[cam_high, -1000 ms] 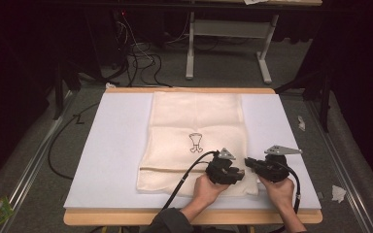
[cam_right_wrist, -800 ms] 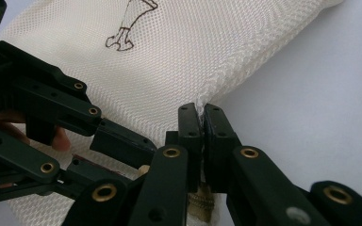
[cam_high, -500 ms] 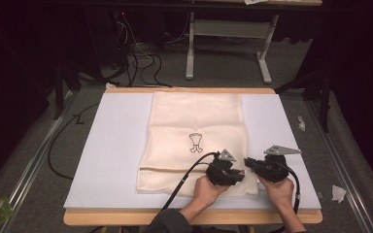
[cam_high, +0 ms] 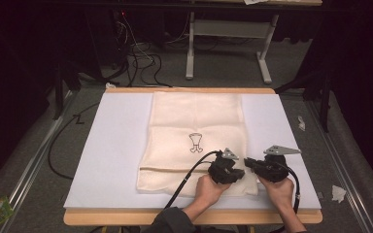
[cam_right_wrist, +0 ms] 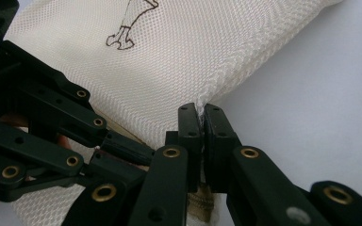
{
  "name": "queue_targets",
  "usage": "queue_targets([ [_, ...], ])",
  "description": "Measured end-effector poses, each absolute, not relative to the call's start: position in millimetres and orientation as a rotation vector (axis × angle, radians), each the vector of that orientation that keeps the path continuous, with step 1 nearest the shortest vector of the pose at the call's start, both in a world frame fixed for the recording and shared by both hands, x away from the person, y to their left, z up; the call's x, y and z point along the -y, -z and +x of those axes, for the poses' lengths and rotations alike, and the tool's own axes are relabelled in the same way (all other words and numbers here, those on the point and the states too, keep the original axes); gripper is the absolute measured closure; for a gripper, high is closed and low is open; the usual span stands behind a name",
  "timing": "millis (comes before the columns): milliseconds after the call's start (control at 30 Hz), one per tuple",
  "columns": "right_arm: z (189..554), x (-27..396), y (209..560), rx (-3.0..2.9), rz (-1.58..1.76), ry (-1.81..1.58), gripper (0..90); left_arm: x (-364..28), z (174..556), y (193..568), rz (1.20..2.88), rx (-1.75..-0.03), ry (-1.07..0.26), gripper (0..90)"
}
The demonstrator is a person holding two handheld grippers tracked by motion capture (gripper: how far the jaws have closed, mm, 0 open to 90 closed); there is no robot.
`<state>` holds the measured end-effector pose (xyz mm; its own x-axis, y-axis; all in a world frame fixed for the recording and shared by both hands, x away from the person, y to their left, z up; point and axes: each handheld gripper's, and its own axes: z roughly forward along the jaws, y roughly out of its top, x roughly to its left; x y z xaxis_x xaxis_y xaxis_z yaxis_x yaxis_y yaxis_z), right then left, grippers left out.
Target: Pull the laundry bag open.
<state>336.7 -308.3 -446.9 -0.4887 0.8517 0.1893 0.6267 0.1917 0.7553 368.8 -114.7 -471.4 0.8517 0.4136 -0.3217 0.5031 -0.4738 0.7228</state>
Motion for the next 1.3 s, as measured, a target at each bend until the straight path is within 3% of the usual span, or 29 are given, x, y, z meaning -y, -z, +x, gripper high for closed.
queue_targets([
  [200,337,312,447,-2.207,1.406,-1.188,86.3,115,368,469,2.129,-0.662,0.117,86.6],
  [433,338,313,451,-2.248,1.436,-1.189,70.8,114,369,467,2.132,-0.642,0.119,87.1],
  [533,339,316,454,-2.258,1.46,-1.199,68.7,114,367,467,2.128,-0.637,0.111,87.1],
  [600,340,319,457,-2.257,1.487,-1.234,70.9,114,367,467,2.131,-0.635,0.107,87.1],
  [667,339,321,458,-2.254,1.491,-1.23,84.7,114,367,467,2.138,-0.636,0.107,87.1],
  [1300,337,312,452,-2.272,1.383,-1.123,88.8,107,366,464,2.185,-0.661,0.066,87.2],
])
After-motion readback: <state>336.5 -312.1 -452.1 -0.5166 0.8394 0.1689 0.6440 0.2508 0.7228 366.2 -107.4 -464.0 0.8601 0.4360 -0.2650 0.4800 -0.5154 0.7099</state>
